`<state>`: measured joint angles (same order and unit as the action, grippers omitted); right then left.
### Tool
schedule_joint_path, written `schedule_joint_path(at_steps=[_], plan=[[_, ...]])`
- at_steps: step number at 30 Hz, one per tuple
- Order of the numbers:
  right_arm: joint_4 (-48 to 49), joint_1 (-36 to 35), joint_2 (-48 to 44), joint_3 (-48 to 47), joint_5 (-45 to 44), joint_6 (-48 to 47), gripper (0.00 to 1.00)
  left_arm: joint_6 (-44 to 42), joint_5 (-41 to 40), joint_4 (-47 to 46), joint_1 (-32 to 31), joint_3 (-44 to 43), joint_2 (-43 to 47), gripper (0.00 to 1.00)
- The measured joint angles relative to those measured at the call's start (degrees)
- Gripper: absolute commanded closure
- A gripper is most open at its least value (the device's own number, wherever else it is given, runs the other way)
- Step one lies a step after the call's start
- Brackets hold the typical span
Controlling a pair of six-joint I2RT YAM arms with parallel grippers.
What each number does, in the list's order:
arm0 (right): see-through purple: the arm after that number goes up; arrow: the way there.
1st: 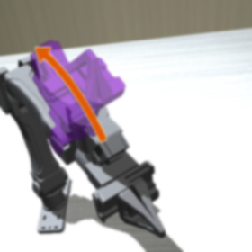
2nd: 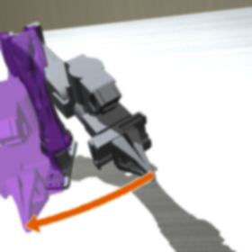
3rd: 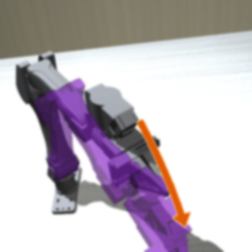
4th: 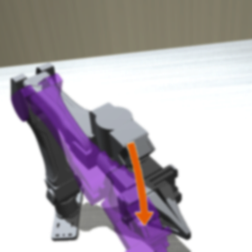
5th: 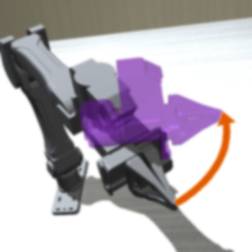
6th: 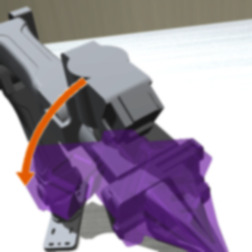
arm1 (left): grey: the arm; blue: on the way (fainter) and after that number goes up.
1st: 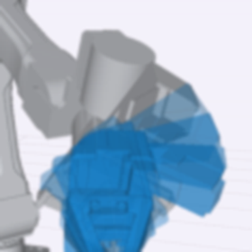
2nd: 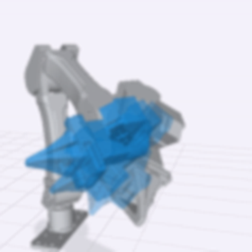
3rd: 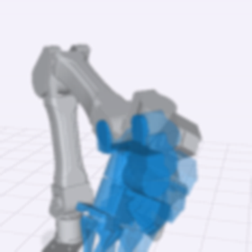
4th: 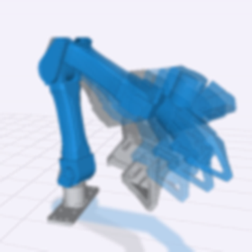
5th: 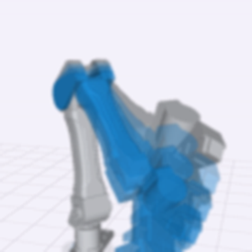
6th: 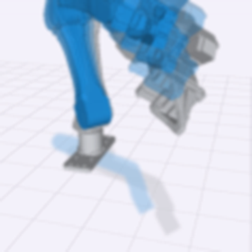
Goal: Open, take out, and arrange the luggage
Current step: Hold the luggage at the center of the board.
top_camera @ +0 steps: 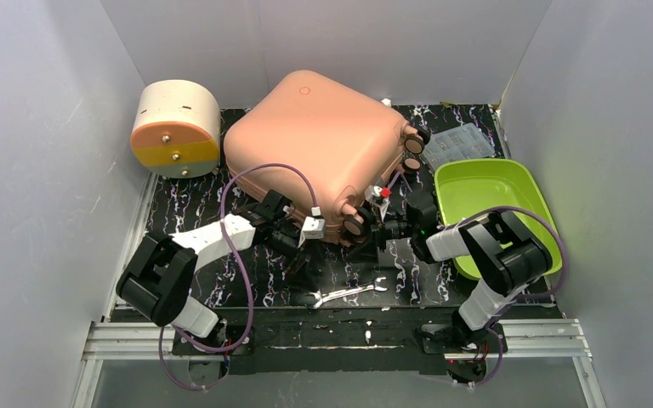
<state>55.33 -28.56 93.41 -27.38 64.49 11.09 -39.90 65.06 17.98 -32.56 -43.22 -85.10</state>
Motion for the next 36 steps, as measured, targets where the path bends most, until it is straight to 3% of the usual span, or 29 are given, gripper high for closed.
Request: schedule_joint_path(at_steps=[4,11,18,29,36], plan=[[14.9,0.0,4.6,0.9,-1.0,14.1,0.00,0.7,-1.0,2.3,0.0,-2.0,0.0,0.02],[25.5,0.0,7.0,2.7,-4.4,27.8,0.03,-9.1,1.5,15.0,2.2,-8.5,1.4,0.02],[27.9,0.0,6.9,4.1,-7.6,30.7,0.13,-17.4,4.7,23.1,8.8,-13.0,3.7,0.02],[28.9,-0.4,7.5,5.4,-9.1,30.4,0.02,-21.0,6.1,27.7,10.7,-13.2,4.1,0.02],[29.3,-2.0,8.3,5.4,-9.0,26.1,0.02,-22.6,6.7,29.2,11.5,-14.1,4.1,0.02]])
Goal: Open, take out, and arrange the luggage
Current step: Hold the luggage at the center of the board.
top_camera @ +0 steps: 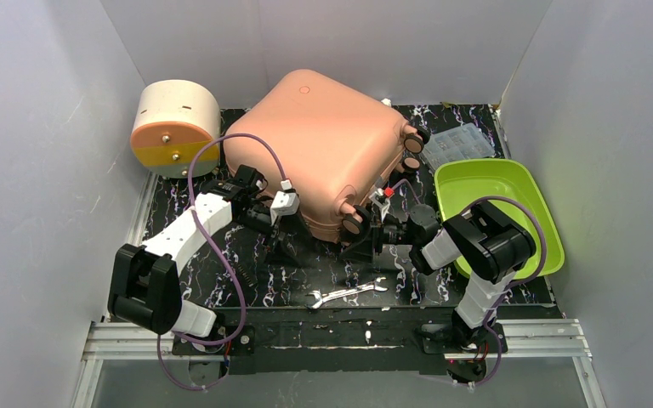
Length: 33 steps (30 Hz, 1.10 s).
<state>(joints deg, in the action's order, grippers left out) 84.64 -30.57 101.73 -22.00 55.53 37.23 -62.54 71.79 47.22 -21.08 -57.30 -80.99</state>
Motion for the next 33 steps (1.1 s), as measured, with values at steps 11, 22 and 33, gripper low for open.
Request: schedule_joint_path(at_steps=[11,22,33], plan=[[0.0,-0.2,1.2,-0.4,0.9,-9.2,0.05,-2.2,0.1,1.7,1.1,0.0,0.0,0.02],[0.0,-0.2,1.7,-1.8,4.7,-13.5,0.19,-4.7,0.0,2.8,3.3,0.0,0.2,0.02],[0.0,-0.2,0.5,-1.9,4.4,-14.8,0.38,-6.3,-0.3,4.1,4.5,0.0,0.2,0.02]])
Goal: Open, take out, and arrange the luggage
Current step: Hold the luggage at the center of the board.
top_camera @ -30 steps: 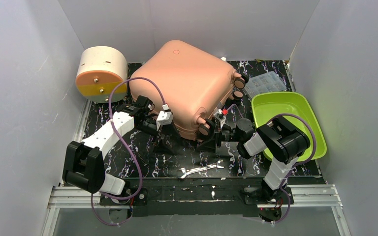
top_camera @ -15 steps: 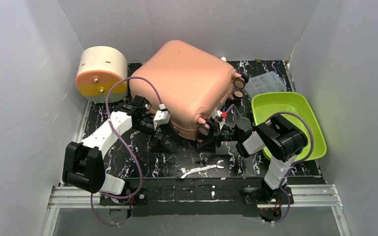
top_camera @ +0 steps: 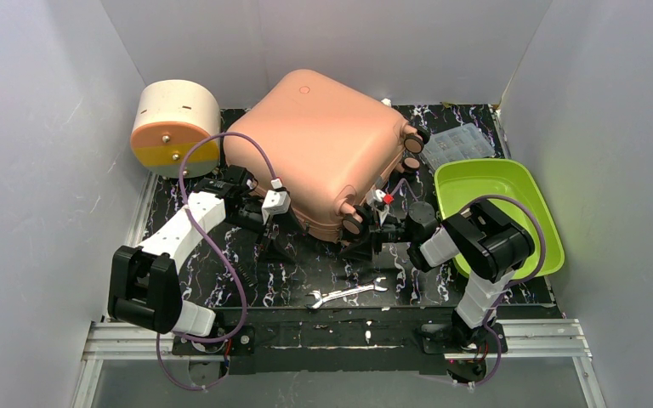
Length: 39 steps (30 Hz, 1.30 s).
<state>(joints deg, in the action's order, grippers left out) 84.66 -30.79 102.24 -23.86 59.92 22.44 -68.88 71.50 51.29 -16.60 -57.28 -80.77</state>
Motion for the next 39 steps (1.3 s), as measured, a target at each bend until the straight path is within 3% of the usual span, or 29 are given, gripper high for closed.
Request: schedule_joint_path(at_steps=[3,10,12,17,24,33,39], plan=[[0.0,0.0,0.2,-0.3,-0.5,0.1,0.49,-0.1,-0.1,0.0,0.0,0.0,0.0,0.02],[0.7,0.0,2.5,-3.0,0.1,1.6,0.59,-0.2,-0.2,0.2,0.0,0.0,0.0,0.02],[1.0,0.0,2.5,-3.0,0.3,1.6,0.73,-0.2,-0.3,0.2,0.0,0.0,0.0,0.02],[1.6,-0.5,2.7,-3.0,0.4,2.8,0.99,-0.2,-0.3,0.2,0.0,0.0,0.0,0.02],[1.6,0.8,3.3,-3.3,-5.8,5.0,0.99,-0.1,-0.8,1.6,0.2,-1.3,0.0,0.02],[1.4,2.4,2.2,-2.4,-5.9,5.9,0.99,-1.5,-0.3,6.2,1.8,-12.9,4.2,0.02],[-3.4,6.2,-2.3,-0.4,-6.1,2.5,0.99,6.9,3.1,-2.4,1.8,-18.1,5.1,0.02]])
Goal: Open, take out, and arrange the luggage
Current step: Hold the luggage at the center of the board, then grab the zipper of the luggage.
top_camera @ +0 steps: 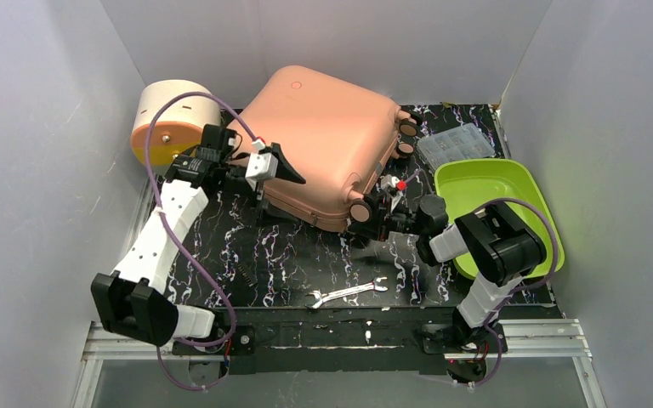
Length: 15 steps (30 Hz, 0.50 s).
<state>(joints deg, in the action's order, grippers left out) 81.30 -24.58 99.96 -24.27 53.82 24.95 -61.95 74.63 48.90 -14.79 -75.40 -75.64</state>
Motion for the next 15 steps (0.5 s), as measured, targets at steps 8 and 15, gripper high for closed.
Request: schedule_joint_path(at_steps=[8,15], plan=[[-16.8,2.5,-8.6,-0.9,-1.3,-17.7,0.99,10.7,1.0,-12.4,-0.8,-5.9,-11.0,0.02],[-30.8,3.6,-8.8,-4.8,1.6,-32.7,0.61,15.2,1.9,-15.9,-3.2,-10.7,-16.8,0.02]])
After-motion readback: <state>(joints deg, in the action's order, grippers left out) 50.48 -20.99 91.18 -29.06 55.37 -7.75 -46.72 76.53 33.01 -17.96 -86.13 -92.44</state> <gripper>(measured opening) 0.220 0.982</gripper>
